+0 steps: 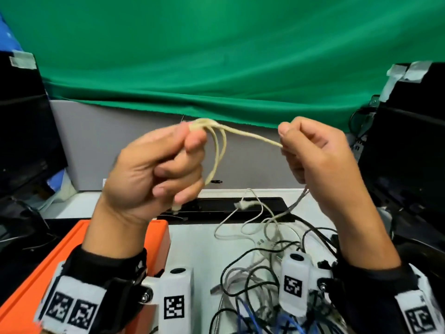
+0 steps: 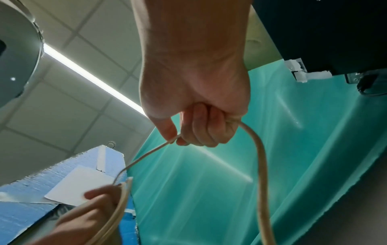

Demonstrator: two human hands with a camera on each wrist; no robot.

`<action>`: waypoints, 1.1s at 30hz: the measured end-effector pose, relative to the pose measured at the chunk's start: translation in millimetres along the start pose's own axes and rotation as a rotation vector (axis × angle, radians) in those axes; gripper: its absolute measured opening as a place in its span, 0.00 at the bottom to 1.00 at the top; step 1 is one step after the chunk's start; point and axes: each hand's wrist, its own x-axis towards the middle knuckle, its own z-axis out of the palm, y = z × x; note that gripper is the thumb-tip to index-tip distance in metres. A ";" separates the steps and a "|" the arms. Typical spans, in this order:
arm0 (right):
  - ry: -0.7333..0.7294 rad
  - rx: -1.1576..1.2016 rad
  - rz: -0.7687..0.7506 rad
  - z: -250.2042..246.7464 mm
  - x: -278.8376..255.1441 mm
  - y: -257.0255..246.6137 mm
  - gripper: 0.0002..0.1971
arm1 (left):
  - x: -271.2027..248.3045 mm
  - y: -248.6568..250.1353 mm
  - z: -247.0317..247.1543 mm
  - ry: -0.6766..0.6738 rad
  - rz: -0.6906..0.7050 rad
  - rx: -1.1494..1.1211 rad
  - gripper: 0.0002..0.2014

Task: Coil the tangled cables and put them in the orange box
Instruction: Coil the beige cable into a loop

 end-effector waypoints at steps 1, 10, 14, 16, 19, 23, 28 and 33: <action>-0.023 -0.021 -0.030 2.0 -0.9 -1.0 0.18 | 2.8 -0.4 1.6 0.009 0.054 -0.087 0.10; -0.412 -0.275 0.018 29.7 -8.8 2.7 0.13 | 11.4 10.7 22.1 0.241 0.432 -0.238 0.23; -0.660 -0.320 0.073 34.1 -16.7 -5.3 0.15 | 16.5 -1.2 20.5 0.465 0.546 0.648 0.13; -0.704 -0.374 0.053 32.1 -18.7 -11.1 0.13 | 18.5 -7.1 19.5 0.492 0.515 1.020 0.12; -0.760 -0.426 0.073 27.2 -21.1 -18.1 0.13 | 16.5 -15.9 15.2 0.548 0.306 1.632 0.12; -0.705 -0.440 0.068 14.0 -20.7 -26.2 0.14 | 12.0 -15.4 13.6 0.521 -0.202 1.952 0.13; -0.343 -0.325 -0.056 -12.5 -12.2 -23.4 0.20 | 3.5 -3.6 12.5 0.280 -0.267 1.020 0.19; -0.170 -0.158 -0.158 -4.0 -6.2 -12.7 0.17 | 10.0 -13.4 15.8 0.114 0.006 0.465 0.11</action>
